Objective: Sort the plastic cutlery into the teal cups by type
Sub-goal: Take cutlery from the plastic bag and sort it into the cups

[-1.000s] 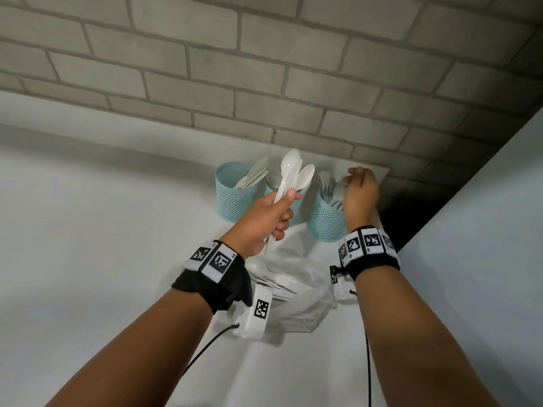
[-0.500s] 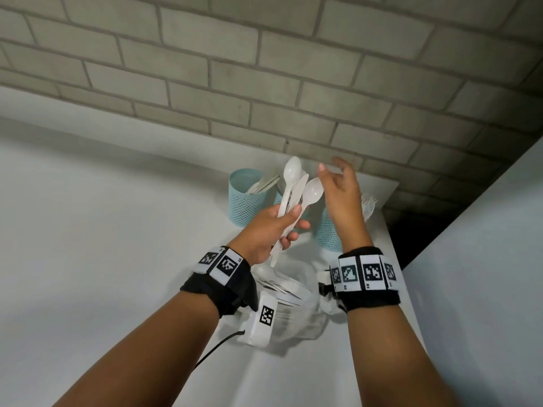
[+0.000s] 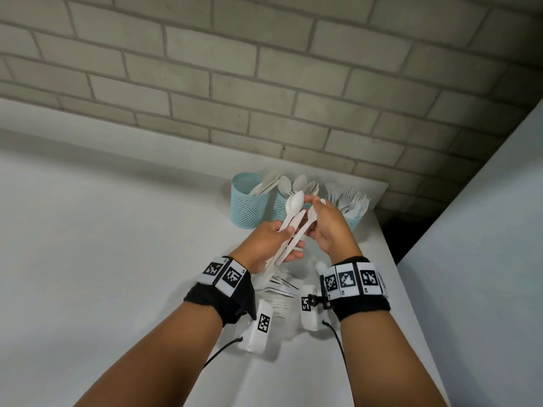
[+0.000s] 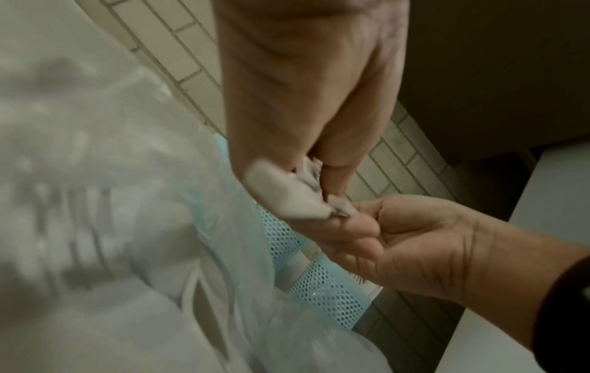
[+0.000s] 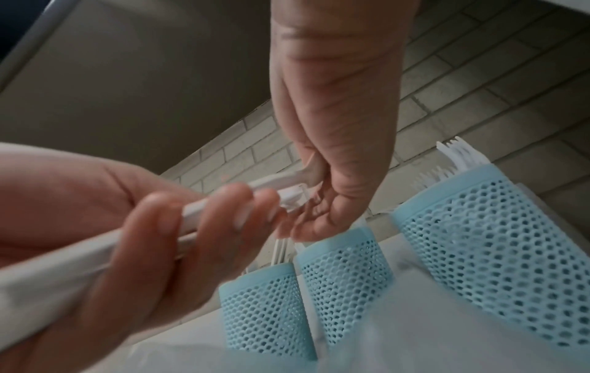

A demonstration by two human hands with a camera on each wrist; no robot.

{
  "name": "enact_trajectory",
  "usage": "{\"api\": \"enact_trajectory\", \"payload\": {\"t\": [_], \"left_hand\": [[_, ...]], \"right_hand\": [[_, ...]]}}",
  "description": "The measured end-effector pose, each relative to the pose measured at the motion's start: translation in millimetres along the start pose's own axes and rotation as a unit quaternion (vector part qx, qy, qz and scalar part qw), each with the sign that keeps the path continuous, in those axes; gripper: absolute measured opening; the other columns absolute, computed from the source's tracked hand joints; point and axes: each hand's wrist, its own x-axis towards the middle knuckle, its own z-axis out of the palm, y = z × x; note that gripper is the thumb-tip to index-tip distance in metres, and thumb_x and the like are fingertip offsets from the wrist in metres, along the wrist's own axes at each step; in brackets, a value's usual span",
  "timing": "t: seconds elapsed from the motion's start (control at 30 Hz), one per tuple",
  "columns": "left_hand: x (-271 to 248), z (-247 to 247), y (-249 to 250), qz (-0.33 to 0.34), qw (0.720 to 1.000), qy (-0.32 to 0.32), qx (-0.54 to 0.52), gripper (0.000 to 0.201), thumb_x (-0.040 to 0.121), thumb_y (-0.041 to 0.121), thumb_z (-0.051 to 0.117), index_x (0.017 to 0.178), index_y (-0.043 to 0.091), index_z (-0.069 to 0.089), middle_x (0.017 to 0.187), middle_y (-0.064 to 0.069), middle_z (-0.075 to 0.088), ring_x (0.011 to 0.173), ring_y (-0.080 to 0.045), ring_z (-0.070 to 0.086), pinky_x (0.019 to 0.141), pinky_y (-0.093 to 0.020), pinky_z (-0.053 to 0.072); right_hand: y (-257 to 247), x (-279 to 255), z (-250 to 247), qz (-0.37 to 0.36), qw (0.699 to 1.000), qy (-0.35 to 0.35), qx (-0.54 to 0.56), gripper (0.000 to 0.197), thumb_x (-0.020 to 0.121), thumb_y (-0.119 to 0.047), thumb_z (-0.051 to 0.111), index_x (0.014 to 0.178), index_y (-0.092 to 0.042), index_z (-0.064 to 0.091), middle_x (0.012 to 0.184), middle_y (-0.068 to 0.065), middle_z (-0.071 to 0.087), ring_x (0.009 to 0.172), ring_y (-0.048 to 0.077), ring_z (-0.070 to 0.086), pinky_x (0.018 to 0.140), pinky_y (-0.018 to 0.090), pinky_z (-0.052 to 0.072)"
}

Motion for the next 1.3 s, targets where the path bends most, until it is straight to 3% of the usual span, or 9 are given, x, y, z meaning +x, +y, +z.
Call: {"api": "enact_trajectory", "payload": {"t": [0.13,0.33,0.43,0.53,0.6,0.73,1.03,1.2,1.3], "left_hand": [[-3.5,-3.6,-0.2,0.001,1.0,-0.003,0.024,0.022,0.098,0.011,0.046,0.116,0.003,0.055,0.081,-0.01,0.068,0.057,-0.013,0.069,0.055,-0.021,0.056],[-5.6,-1.0,-1.8,0.006,0.998,0.007,0.067,0.022,0.096,0.01,0.049,0.117,0.011,0.055,0.08,-0.007,0.068,0.052,-0.011,0.066,0.053,-0.02,0.054],[-3.0,1.4,-4.0,0.016,0.995,0.027,0.095,0.022,0.096,0.011,0.048,0.117,0.01,0.056,0.077,-0.008,0.065,0.049,-0.011,0.062,0.051,-0.021,0.05],[-0.8,3.4,-7.0,0.027,0.991,0.046,0.125,0.022,0.097,0.011,0.045,0.114,0.01,0.058,0.073,-0.007,0.061,0.048,-0.012,0.059,0.048,-0.02,0.049],[0.6,3.2,-8.9,0.028,0.991,0.035,0.126,0.019,0.097,0.012,0.045,0.111,0.009,0.057,0.071,-0.007,0.059,0.047,-0.011,0.058,0.046,-0.019,0.05],[1.1,0.2,-10.4,0.037,0.99,0.009,0.133,0.014,0.095,0.019,0.053,0.091,0.006,0.057,0.07,-0.006,0.058,0.056,-0.016,0.059,0.051,-0.022,0.052],[0.7,-4.3,-7.5,0.025,0.991,0.027,0.128,0.025,0.1,0.02,0.039,0.109,0.003,0.055,0.07,-0.003,0.054,0.054,-0.011,0.045,0.044,-0.016,0.037],[1.4,0.7,-8.8,0.03,0.981,0.034,0.187,0.022,0.101,0.021,0.035,0.106,0.012,0.054,0.068,-0.002,0.05,0.053,-0.011,0.042,0.043,-0.016,0.035],[2.0,3.0,-10.8,0.061,0.966,0.039,0.247,0.025,0.101,0.023,0.034,0.106,0.012,0.056,0.064,-0.002,0.049,0.053,-0.014,0.047,0.05,-0.022,0.041]], "right_hand": [[-0.4,-5.0,6.4,-0.011,0.999,0.028,0.023,0.029,0.101,-0.016,0.028,0.097,-0.016,0.057,0.077,0.009,0.06,0.065,0.022,0.059,0.064,0.034,0.05],[4.2,-8.7,12.2,-0.018,0.996,0.056,0.069,0.019,0.099,-0.018,0.037,0.088,-0.021,0.053,0.09,0.015,0.064,0.086,0.033,0.062,0.087,0.05,0.05],[5.0,-9.7,13.2,-0.044,0.996,0.045,0.063,0.02,0.095,-0.036,0.05,0.089,-0.017,0.051,0.08,0.008,0.062,0.074,0.024,0.062,0.082,0.045,0.052],[10.2,-7.8,12.8,-0.056,0.997,0.042,0.012,0.017,0.091,-0.03,0.059,0.097,-0.017,0.049,0.081,0.005,0.06,0.072,0.019,0.06,0.073,0.037,0.052],[10.9,-6.7,11.8,-0.056,0.997,0.048,-0.001,0.004,0.096,-0.02,0.049,0.098,-0.018,0.047,0.083,0.007,0.058,0.068,0.018,0.058,0.065,0.032,0.05],[9.0,-4.9,8.1,-0.039,0.998,0.056,-0.002,0.018,0.099,-0.006,0.033,0.103,-0.014,0.048,0.089,0.01,0.059,0.069,0.021,0.059,0.065,0.033,0.05],[14.8,1.3,4.8,-0.052,0.995,0.086,-0.008,0.025,0.098,-0.006,0.032,0.108,-0.012,0.053,0.082,0.005,0.058,0.062,0.015,0.052,0.053,0.026,0.039],[18.5,1.2,15.2,-0.041,0.997,0.056,0.015,0.019,0.092,-0.035,0.057,0.098,-0.019,0.05,0.091,0.004,0.058,0.078,0.019,0.056,0.07,0.032,0.047],[21.7,1.6,16.4,-0.061,0.997,0.05,-0.007,0.024,0.084,-0.025,0.069,0.095,-0.025,0.048,0.095,0.008,0.058,0.075,0.023,0.057,0.071,0.037,0.05]]}}
